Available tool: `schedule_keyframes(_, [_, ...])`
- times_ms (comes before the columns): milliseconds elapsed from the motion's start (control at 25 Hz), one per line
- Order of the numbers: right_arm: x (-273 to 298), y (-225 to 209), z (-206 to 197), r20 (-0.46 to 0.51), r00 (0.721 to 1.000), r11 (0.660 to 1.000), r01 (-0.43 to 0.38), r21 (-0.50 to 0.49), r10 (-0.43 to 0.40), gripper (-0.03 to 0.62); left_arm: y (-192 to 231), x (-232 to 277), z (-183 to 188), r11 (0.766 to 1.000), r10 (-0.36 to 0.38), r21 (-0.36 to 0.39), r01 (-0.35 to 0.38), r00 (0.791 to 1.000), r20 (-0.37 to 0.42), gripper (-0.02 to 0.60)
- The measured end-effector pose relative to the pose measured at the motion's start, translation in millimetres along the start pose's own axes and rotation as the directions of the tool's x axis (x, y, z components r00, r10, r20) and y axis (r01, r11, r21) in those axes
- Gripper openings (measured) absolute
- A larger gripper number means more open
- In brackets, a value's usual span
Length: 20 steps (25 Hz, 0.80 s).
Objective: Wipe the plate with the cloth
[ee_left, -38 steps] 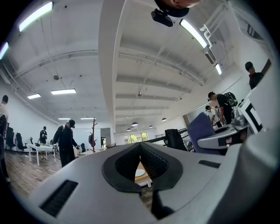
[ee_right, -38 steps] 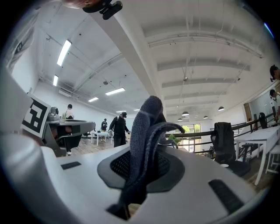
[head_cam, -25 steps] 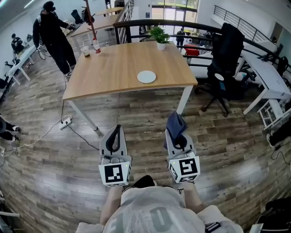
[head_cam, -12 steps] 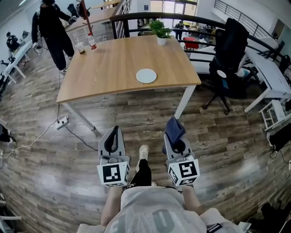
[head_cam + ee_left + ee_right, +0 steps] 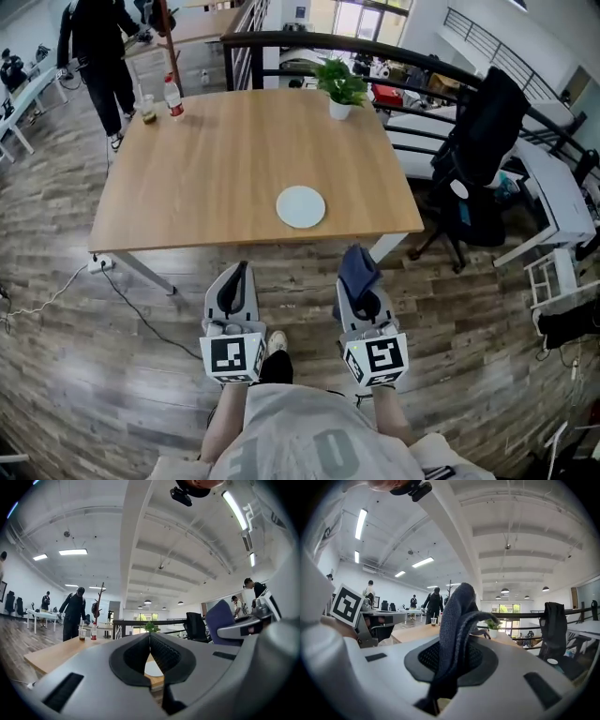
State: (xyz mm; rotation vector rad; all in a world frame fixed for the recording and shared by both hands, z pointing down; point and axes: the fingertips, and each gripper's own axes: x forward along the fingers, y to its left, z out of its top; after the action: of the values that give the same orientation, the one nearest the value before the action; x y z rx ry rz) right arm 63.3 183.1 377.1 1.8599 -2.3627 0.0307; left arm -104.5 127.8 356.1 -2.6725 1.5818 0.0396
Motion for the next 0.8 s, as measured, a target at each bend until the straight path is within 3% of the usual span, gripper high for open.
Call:
schedule_keyframes(200, [90.8,-32.9,37.5,0.043,0.999,1.000,0.011,-0.007,-0.011,0.057,36.6,98.1,17.4,0.999,-0.037,0.023,0.037,0.999,0.008,0.008])
schedule_keyframes(360, [144.5,-53.3,46.8,0.035,0.999,1.000,-0.013,0.005,0.012,0.057,57.3,154.7,17.5,0.999,-0.038,-0.024,0.038,0.999,-0.015,0.008])
schedule_keyframes(520, [191.5,-81.6,46.7,0.032,0.998,0.998,-0.055,-0.012,0.055,0.057,65.8,201.0,10.6,1.000,-0.007,-0.025,0.006,0.999,-0.033,0.008])
schedule_keyframes(800, [255.0,-136.4,61.2,0.075,0.992,0.995,-0.102,0.009,0.101,0.057,68.9,282.3,37.7,0.999,0.034,0.003,-0.034,0.999,0.028,0.008])
